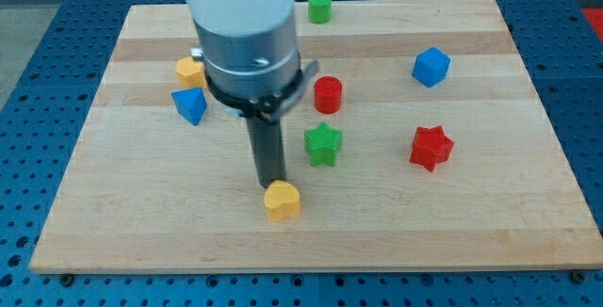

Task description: Nudge the green star left

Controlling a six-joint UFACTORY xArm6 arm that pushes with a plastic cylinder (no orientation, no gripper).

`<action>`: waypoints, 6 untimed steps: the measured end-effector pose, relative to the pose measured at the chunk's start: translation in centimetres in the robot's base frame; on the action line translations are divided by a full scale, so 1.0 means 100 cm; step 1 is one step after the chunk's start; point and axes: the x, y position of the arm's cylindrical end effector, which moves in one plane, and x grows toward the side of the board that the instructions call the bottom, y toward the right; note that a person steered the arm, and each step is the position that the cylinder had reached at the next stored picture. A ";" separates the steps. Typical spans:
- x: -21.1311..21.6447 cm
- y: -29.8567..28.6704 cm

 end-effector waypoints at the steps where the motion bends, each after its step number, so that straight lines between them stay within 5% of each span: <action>1: 0.015 0.040; 3: -0.001 0.083; 6: -0.063 -0.001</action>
